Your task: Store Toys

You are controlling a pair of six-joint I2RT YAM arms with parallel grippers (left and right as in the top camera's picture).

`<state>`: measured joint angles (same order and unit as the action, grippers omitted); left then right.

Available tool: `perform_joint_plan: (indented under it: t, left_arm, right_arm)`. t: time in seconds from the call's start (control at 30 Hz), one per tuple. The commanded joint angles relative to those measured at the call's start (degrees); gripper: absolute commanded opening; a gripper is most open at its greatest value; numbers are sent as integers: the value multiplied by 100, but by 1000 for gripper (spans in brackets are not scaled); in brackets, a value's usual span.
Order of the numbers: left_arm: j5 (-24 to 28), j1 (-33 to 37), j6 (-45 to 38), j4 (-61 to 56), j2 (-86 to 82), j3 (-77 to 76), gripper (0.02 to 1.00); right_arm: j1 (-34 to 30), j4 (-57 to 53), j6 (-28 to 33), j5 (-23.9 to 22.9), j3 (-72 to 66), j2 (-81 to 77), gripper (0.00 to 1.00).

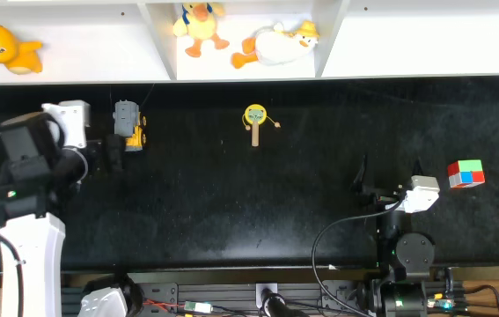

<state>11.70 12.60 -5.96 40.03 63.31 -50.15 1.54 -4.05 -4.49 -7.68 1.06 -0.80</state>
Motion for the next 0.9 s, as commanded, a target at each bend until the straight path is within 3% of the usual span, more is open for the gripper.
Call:
perform_joint_plan:
  t: [0.03, 0.9]
  left_arm:
    - [-26, -350, 282, -205, 339, 31, 998]
    - [-240, -570, 608, -1357, 2076, 31, 998]
  right_arm:
    - [2, 22, -24, 39, -79, 59, 993]
    - [2, 22, -24, 39, -79, 59, 996]
